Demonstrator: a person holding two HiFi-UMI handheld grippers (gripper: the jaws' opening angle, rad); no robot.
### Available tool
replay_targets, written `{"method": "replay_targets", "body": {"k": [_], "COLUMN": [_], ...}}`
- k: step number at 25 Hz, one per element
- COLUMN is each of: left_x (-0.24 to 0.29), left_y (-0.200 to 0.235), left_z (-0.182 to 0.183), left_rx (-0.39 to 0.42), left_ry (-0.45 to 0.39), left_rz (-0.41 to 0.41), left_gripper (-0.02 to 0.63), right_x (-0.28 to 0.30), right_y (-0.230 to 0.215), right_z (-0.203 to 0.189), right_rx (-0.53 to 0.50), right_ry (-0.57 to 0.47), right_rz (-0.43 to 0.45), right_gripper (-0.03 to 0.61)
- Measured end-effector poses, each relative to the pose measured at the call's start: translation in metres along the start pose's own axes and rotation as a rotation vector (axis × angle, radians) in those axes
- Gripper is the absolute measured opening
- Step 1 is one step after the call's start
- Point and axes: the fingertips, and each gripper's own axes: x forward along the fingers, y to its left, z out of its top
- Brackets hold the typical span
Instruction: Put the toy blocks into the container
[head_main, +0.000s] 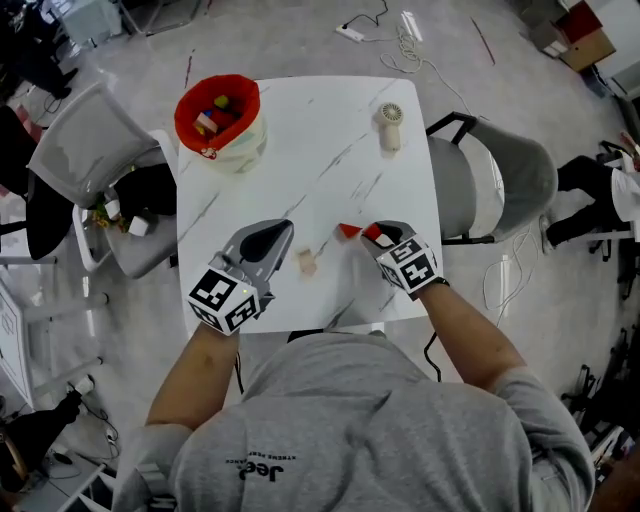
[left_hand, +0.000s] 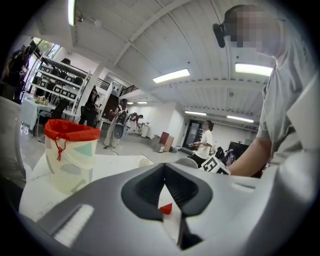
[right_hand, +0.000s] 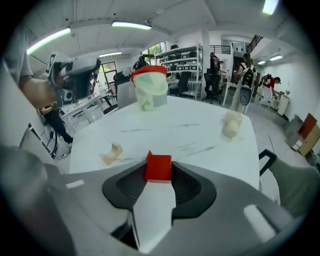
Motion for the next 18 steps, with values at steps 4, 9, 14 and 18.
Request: {"method": "replay_targets", "body": {"k": [4,9,14,18], "left_x": [-0.013,-0.033,-0.054,-0.069], "left_y": [0.029,0.073,0.119,0.152], "left_z": [0.031,0.071,0.109,0.130], "left_rx": [0.020,0.062,0.095,0.091], "left_ry": [-0.036,-0.052,-0.076,-0.095], "left_rz": [0.032,0.106,0.180,0.227], "left_gripper": [0.058,0.058,0.058,0.058], "right_x": [-0.012,-0.018,0.000,0.027], "right_y": [-0.001,0.018,0.046,0.062], "right_z": [0.095,0.224,0.327,0.384], "right_rx": [-0.024,-0.116,-0.222,-0.268], "right_ry": [-0.130,-0.264,-0.316,-0.313], "right_rz": [0.020,0.063,0.100,0.128], "right_gripper": [0.147,0.147,0.147,0.147]}}
